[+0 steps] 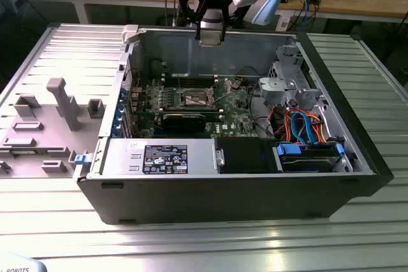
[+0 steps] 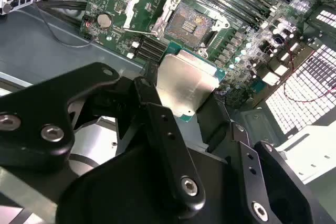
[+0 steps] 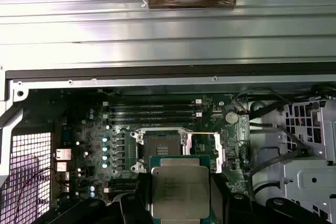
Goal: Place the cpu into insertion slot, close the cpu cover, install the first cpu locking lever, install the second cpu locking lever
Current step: 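Place the cpu into insertion slot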
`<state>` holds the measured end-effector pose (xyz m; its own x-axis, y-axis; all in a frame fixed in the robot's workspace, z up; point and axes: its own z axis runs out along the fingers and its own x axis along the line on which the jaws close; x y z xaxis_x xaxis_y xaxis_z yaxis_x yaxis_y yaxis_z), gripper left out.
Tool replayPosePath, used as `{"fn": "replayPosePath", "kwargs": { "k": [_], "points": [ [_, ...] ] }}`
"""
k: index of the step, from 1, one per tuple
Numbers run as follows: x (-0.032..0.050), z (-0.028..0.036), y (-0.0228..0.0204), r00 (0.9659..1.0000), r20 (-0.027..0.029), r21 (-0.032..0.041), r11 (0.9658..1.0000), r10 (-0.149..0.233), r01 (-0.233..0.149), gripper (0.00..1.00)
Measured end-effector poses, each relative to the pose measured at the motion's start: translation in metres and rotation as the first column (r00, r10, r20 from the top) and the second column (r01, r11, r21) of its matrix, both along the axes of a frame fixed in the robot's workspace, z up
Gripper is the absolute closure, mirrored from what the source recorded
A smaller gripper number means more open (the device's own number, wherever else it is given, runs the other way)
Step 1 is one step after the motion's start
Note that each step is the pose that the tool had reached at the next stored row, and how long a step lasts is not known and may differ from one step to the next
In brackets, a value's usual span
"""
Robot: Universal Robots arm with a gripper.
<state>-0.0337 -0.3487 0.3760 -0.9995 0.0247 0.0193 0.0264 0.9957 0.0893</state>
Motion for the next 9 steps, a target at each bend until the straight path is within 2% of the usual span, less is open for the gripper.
{"fn": "replayPosePath", "kwargs": {
  "k": [9],
  "points": [
    [0.0000,0.0000,0.0000,1.0000,0.0000,0.0000,1.0000,0.000,0.000,0.46]
  ]
}}
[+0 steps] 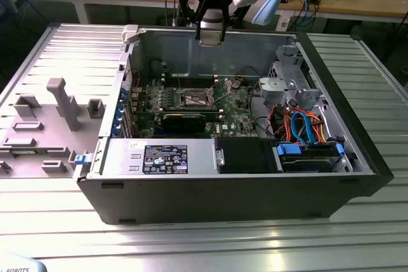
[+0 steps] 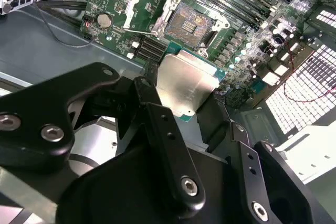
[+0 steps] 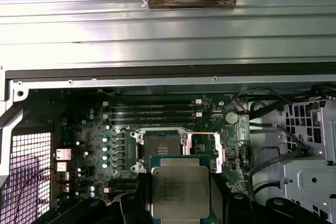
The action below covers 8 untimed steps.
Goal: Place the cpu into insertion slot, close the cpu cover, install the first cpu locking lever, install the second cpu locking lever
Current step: 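Place the cpu into insertion slot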
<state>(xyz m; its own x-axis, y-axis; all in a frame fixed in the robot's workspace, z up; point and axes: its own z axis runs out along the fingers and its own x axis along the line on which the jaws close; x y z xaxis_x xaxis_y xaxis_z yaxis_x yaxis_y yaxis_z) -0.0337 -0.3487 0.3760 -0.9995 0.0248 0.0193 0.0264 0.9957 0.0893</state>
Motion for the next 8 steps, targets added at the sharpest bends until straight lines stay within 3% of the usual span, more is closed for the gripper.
{"fn": "replayPosePath", "kwargs": {
  "k": [4,5,6,8],
  "points": [
    [0.0001,-0.0001,0.0000,0.9999,0.0001,0.0000,0.9999,-0.011,0.011,0.46],
    [0.0001,-0.0001,0.0000,0.9997,0.0000,0.0000,0.9997,-0.024,0.024,0.46],
    [0.0000,-0.0001,0.0000,0.9983,0.0000,0.0000,0.9983,-0.059,0.059,0.46],
    [0.0000,-0.0002,0.0000,0.9974,0.0000,0.0000,0.9974,-0.072,0.072,0.46]
  ]
}}
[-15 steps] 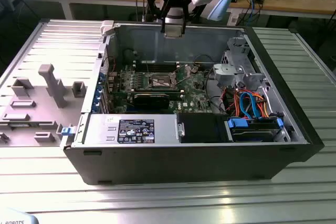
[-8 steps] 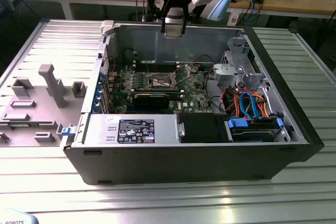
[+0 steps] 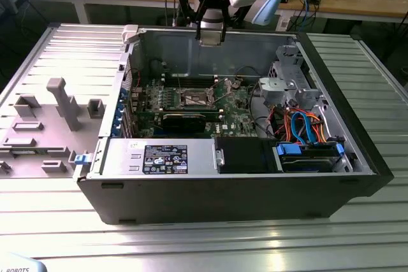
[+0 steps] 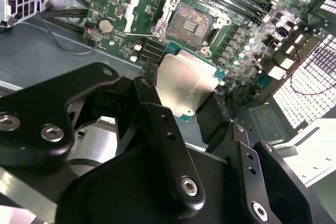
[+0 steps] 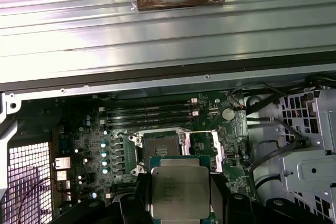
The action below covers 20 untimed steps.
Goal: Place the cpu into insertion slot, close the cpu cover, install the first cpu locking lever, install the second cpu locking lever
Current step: 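Place the cpu into insertion slot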
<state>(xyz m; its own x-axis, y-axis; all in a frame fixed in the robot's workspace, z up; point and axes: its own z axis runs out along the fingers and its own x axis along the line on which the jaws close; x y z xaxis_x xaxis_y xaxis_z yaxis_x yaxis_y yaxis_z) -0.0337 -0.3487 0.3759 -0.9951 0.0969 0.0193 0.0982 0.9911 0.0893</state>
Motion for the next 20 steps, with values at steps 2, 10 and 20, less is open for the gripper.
{"fn": "replayPosePath", "kwargs": {
  "k": [2,10,20],
  "points": [
    [0.0000,0.0000,0.0000,1.0000,0.0000,0.0000,1.0000,0.000,0.000,0.46],
    [0.0000,0.0000,0.0000,1.0000,0.0000,0.0000,1.0000,-0.008,0.008,0.46],
    [0.0000,-0.0001,0.0000,0.9968,0.0000,0.0000,0.9968,-0.080,0.080,0.46]
  ]
}}
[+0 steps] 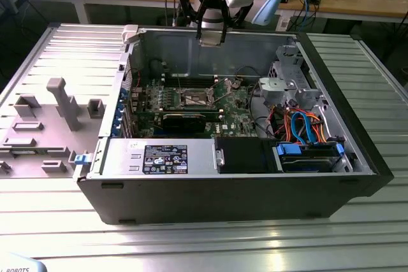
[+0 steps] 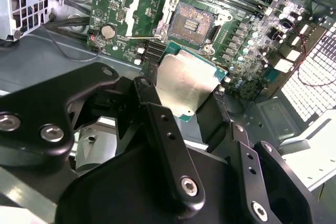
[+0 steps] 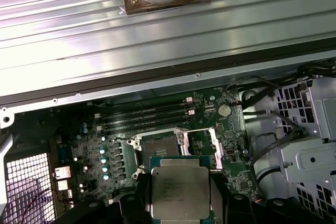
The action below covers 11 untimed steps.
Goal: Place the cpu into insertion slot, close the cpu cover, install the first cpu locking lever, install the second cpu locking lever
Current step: 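Place the cpu into insertion slot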
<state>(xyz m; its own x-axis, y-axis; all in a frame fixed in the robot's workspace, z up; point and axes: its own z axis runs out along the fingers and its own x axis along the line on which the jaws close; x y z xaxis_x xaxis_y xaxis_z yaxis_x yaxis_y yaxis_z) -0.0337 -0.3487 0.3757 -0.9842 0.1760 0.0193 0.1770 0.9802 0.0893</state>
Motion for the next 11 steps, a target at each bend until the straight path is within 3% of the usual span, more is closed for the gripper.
{"fn": "replayPosePath", "kwargs": {
  "k": [4,11],
  "points": [
    [0.0000,0.0000,0.0000,1.0000,0.0000,0.0000,1.0000,-0.001,0.001,0.46],
    [0.0000,-0.0001,0.0000,0.9994,0.0000,0.0000,0.9994,-0.035,0.035,0.46]
  ]
}}
